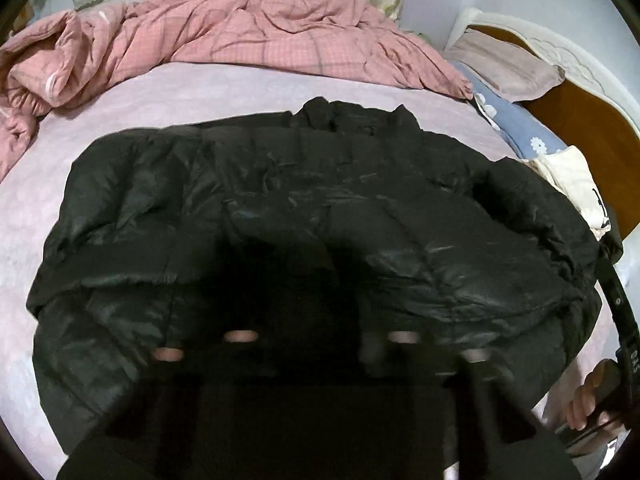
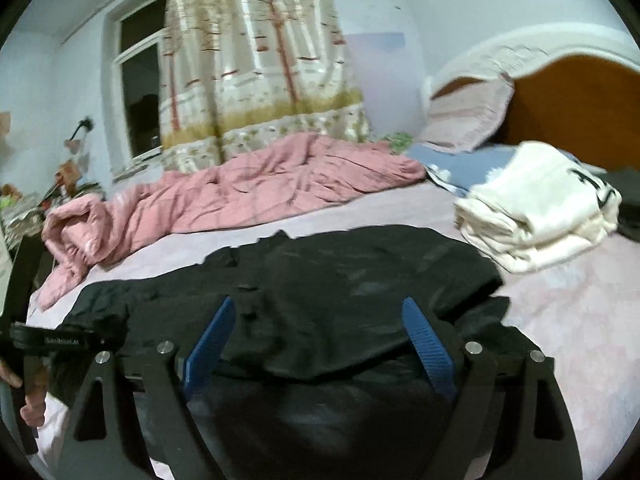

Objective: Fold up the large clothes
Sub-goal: 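Smooth the folded jacket with both tools and pull them back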

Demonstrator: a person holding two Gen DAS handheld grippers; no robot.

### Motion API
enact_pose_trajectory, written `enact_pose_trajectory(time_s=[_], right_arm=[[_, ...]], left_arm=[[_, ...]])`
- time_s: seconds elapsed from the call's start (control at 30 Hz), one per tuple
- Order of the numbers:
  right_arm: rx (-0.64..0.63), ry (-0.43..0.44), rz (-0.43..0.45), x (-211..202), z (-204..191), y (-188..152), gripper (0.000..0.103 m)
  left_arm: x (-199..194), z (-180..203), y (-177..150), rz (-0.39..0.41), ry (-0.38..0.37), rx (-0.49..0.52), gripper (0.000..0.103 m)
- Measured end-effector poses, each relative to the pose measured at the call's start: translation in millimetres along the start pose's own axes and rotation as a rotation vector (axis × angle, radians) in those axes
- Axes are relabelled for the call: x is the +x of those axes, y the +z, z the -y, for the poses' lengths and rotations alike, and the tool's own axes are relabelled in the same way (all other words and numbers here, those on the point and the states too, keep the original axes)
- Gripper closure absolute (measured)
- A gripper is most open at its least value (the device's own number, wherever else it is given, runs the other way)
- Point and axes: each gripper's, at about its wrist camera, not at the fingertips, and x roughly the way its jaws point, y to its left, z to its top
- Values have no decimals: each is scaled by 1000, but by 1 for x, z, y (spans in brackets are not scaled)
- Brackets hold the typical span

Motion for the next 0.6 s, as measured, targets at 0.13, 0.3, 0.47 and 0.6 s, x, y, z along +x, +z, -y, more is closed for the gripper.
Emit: enact_pose_trajectory(time_s=[0.13, 0.3, 0.47, 0.6], right_arm=[[30, -38, 42, -6, 11, 3, 16], [45, -78, 50, -5, 14, 4, 16], [47, -105, 4, 5, 17, 3, 16], [36, -129, -32, 15, 19, 1, 16]], left_arm=[[-34, 8, 10, 170, 110, 105, 92], [-57, -6, 42, 288, 335, 147, 92], [-43, -42, 60, 247, 437, 92, 92], [-13, -57, 60, 170, 482, 107, 92]])
